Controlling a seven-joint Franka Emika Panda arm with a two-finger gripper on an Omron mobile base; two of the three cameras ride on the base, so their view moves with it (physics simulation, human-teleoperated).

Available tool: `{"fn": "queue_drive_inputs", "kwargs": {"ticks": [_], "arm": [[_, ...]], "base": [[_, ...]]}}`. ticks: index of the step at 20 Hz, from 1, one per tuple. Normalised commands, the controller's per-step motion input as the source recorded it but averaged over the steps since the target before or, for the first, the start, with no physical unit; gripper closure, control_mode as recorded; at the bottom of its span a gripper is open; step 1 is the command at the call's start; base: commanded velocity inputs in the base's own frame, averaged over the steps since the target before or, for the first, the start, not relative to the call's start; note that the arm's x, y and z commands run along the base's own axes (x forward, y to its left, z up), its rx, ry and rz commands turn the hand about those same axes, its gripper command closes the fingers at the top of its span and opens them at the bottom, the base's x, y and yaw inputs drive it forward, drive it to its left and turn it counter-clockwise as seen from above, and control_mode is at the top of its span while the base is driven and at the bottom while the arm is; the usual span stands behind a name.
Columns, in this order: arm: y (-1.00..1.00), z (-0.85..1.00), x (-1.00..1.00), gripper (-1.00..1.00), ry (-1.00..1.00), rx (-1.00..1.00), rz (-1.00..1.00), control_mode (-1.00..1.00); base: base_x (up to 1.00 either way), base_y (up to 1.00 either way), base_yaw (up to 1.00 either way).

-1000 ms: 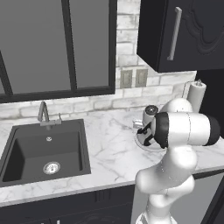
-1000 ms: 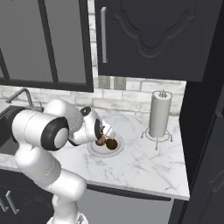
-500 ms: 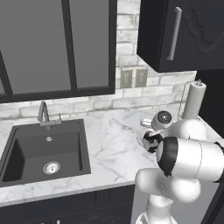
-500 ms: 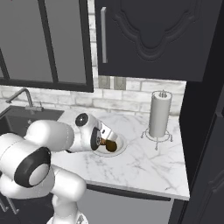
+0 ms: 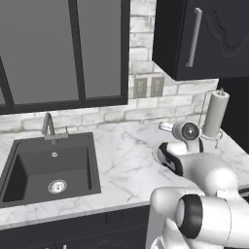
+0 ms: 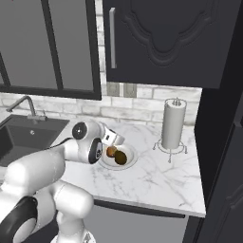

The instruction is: Pick the avocado and bread from the counter and place them on the plate. Then pick the jam from the cabinet and place it next to the plate. Lastly close the cabinet door.

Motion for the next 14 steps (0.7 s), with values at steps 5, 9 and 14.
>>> {"fn": "queue_drive_inputs", "kwargs": {"ticks": [5,9,14], "arm": [[-0.01,0.67,-0.47,-1.0,-0.01,0.0,0.0,-1.0],[-0.01,0.49,-0.7,-1.0,0.0,0.0,0.0,-1.0],[0.01,0.47,-0.62,-1.0,0.01,0.0,0.0,-1.0]], "base": [[0.0,0.0,0.0],[0.0,0.0,0.0],[0.0,0.0,0.0]]}}
